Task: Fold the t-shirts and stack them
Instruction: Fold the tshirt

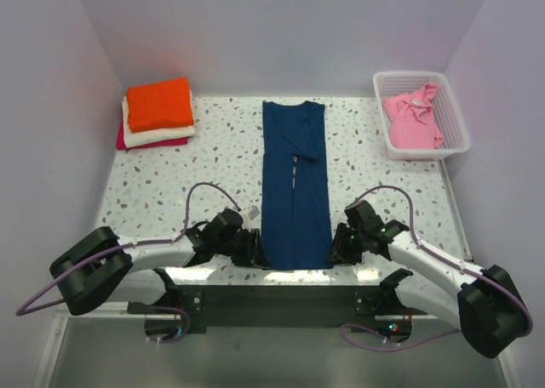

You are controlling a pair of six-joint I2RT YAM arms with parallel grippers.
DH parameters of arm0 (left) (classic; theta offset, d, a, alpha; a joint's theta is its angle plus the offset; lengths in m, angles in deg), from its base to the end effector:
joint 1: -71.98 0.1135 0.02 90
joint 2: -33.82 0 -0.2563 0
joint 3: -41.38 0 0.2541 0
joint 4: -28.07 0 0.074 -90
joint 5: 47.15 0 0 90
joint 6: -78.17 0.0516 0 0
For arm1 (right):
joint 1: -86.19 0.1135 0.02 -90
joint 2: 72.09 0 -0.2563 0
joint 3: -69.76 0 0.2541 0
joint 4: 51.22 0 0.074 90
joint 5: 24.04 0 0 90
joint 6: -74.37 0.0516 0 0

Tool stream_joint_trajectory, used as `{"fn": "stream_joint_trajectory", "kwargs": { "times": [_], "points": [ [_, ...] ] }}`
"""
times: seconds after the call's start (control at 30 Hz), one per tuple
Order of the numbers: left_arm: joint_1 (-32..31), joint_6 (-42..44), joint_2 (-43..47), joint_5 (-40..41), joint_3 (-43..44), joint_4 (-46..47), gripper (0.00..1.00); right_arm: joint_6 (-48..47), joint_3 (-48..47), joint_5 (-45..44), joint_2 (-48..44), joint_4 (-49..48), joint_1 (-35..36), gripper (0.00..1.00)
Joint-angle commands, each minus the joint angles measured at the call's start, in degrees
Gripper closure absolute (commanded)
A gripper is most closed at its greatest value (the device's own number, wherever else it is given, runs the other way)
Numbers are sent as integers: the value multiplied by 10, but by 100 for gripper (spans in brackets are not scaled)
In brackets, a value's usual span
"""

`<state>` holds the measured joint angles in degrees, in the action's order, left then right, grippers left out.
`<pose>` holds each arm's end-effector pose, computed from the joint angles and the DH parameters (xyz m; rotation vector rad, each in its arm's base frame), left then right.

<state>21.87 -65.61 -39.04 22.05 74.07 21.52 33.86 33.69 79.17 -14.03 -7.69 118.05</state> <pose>0.1286 -0.1824 0.1055 0.1107 2.7211 -1.1558 0.1394 0.1005 0.1228 0.3715 2.8695 0.6630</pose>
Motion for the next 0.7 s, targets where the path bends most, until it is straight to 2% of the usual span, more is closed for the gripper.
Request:
{"fn": "stream_joint_trajectory", "kwargs": {
  "times": [0.0,0.33,0.43,0.67],
  "points": [
    [2,2,-19,9,0,-3,62,0,14,1,15,-14,2,73],
    [-1,20,-18,18,37,-55,97,-28,-10,26,46,-29,4,100],
    [-4,24,7,34,48,-114,100,-34,-26,26,39,-15,21,100],
    [-37,12,67,68,55,-184,100,2,-23,0,-12,13,78,100]
  ]
}}
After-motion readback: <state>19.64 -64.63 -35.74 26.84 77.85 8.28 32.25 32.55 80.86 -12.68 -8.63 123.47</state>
